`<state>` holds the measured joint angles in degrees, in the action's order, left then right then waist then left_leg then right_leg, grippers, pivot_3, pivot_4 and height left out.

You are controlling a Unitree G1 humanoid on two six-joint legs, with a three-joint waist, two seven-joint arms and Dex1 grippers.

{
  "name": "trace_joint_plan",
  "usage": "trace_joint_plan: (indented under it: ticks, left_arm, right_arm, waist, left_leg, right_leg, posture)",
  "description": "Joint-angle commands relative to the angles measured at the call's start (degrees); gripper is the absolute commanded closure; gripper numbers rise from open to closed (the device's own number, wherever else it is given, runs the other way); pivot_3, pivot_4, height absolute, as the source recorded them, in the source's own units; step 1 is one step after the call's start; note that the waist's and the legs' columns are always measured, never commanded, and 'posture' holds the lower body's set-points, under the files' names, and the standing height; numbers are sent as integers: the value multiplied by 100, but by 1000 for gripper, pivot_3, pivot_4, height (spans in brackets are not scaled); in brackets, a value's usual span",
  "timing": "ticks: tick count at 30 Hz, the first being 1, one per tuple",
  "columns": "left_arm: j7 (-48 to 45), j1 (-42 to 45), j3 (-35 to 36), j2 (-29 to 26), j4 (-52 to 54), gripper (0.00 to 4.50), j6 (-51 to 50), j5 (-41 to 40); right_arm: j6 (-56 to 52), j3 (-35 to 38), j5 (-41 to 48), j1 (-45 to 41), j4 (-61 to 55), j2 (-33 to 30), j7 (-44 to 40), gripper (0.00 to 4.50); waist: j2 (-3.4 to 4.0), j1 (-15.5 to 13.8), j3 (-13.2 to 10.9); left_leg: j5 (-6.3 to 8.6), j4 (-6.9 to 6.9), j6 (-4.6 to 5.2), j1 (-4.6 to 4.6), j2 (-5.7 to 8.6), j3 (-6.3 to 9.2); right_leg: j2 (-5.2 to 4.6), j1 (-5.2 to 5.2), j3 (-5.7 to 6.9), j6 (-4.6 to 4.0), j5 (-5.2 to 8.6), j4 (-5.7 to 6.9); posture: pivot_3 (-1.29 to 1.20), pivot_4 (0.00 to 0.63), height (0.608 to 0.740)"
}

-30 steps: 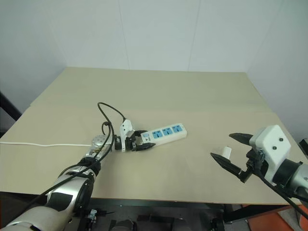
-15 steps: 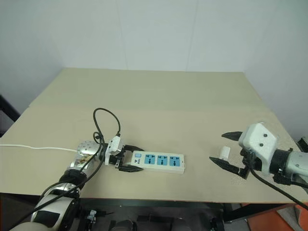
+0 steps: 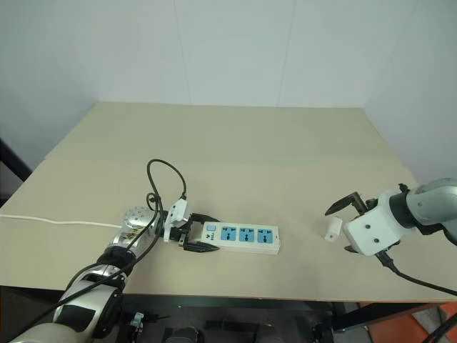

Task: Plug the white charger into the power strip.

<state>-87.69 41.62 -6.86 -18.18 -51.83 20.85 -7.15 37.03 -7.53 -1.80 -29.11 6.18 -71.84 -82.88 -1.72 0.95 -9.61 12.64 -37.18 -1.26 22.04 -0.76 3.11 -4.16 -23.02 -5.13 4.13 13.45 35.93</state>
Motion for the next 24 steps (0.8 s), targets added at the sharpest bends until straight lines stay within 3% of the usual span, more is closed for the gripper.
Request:
trace_joint_plan:
  ticks: [1, 10, 20, 24]
  left_arm:
    - [28, -96, -169, 50, 69, 1206, -73, 116]
    - [93, -238, -227, -25, 434, 1206, -236, 119]
    - [308, -369, -285, -107, 751, 1206, -389, 139]
    - [489, -413, -271, -111, 866, 1206, -446, 156]
  right_arm:
    - [993, -566, -707, -838, 793, 300, -119, 0]
    - [2387, -1783, -1570, -1919, 2166, 704, -252, 0]
    - [2733, -2305, -2975, -2461, 3056, 1321, 738, 0]
    - [2798, -2518, -3059, -2500, 3336, 1448, 841, 0]
  waist:
    - [3, -1, 1]
    - [7, 3, 1]
    - [9, 15, 2]
    - [9, 10, 2]
  left_leg:
    - [0, 0, 0, 2, 0, 2]
    - [0, 2, 1, 2, 7, 0]
    - [0, 2, 1, -3, 7, 2]
    - [0, 2, 1, -3, 8, 2]
  right_leg:
    - [0, -1, 1, 0, 0, 2]
    - [-9, -5, 0, -43, -23, 8]
    - [-8, -4, 0, -47, -23, 13]
    - [-10, -4, 0, -47, -23, 13]
  posture:
    - [0, 150, 740]
    - [0, 150, 740]
    - [0, 150, 740]
    - [0, 150, 740]
